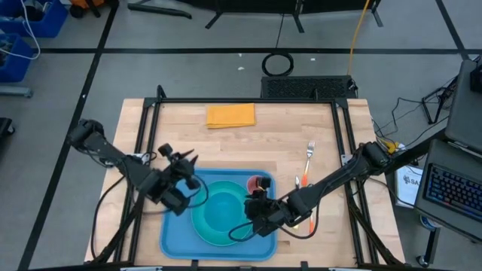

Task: Set up tray
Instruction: Put the yellow table napkin to the left of the green plate on the blue tray

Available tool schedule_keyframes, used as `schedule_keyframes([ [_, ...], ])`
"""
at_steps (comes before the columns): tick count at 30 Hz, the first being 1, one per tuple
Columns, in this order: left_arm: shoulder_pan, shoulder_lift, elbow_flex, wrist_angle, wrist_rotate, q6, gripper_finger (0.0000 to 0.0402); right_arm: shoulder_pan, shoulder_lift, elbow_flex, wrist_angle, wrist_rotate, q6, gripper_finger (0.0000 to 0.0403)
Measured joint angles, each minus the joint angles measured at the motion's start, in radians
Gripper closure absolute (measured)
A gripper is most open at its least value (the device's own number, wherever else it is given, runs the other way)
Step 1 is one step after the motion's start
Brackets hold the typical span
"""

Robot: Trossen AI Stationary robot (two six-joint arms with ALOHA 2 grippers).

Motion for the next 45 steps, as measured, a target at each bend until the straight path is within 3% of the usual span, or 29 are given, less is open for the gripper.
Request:
schedule_keyframes([
  [9, 0.21, -0.161, 0.0, 0.107, 0.108, 0.235, 0.0284, 0.0, -0.015, -0.074, 0.081, 0.027, -0.006, 0.0303],
  [16, 0.423, -0.266, 0.0, 0.506, 0.464, 0.694, 0.0284, 0.0, -0.015, -0.075, 0.106, 0.027, -0.015, 0.0303],
  [20, 0.588, -0.289, 0.001, 0.613, 0.707, 0.825, 0.0284, 0.01, -0.015, -0.075, 0.108, 0.026, -0.013, 0.0303],
  [32, 1.148, -0.218, 0.002, 0.765, 1.246, 0.855, 0.0284, 0.022, -0.015, -0.075, 0.108, 0.023, -0.004, 0.0303],
  [34, 1.211, -0.181, 0.001, 0.776, 1.339, 0.856, 0.0284, 0.026, -0.015, -0.075, 0.107, 0.023, 0.003, 0.0303],
  [45, 1.448, 0.093, 0.0, 0.913, 1.621, 0.858, 0.0284, 0.04, -0.015, -0.075, 0.107, 0.027, 0.02, 0.0303],
])
